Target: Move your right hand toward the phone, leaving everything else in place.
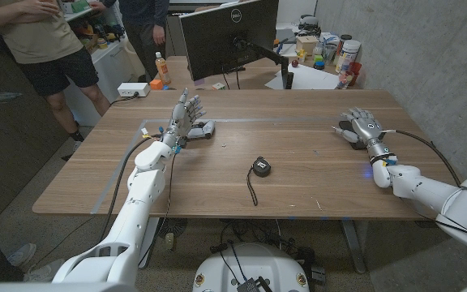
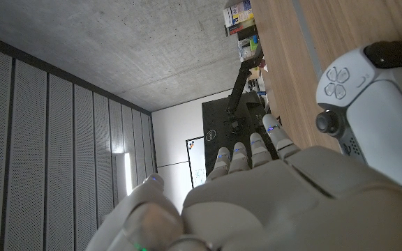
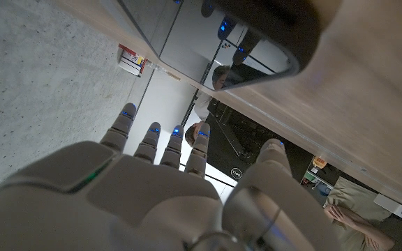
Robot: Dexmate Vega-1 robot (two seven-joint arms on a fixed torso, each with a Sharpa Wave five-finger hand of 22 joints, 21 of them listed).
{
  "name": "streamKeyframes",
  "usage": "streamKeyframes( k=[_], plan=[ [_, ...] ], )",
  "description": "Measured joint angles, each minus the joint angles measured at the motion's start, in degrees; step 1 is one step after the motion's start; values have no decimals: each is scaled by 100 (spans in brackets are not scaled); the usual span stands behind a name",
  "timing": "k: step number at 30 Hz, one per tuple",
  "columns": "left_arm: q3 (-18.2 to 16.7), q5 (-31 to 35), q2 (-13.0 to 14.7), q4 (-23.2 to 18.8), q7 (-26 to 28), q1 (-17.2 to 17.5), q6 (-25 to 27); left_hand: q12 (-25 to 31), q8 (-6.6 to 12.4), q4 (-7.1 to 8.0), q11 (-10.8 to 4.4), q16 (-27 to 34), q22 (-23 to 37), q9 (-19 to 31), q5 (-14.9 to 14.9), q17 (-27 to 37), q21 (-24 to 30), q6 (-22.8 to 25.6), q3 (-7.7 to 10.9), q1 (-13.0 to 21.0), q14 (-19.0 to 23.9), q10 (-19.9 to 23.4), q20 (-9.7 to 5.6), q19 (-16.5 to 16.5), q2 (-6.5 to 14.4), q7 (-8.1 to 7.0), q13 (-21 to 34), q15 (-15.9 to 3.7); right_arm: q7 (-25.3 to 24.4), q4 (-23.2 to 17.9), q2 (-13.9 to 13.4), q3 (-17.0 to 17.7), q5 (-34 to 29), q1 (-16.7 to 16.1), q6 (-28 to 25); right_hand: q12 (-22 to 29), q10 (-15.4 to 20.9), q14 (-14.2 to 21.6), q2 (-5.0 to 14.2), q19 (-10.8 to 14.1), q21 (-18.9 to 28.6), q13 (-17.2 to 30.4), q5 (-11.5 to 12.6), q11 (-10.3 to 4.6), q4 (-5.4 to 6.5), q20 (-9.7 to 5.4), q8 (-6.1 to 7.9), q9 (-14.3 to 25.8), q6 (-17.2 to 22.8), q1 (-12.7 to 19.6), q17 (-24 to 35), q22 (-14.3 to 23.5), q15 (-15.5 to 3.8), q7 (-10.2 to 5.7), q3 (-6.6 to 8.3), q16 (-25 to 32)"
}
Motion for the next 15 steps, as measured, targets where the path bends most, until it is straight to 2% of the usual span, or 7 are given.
streamKeyframes(
  k=[15],
  plan=[
    [20,28,3,40,71,-37,30,0,0,0,0,0,0,0,0,0,0,0,0,0,0,0,0,0,0,0,0,0,80,277,67,-293,244,166,201,-25,-31,31,0,101,34,0,0,30,0,21,-43,30,-74,0,0,1,31,-28,0,0]
  ],
)
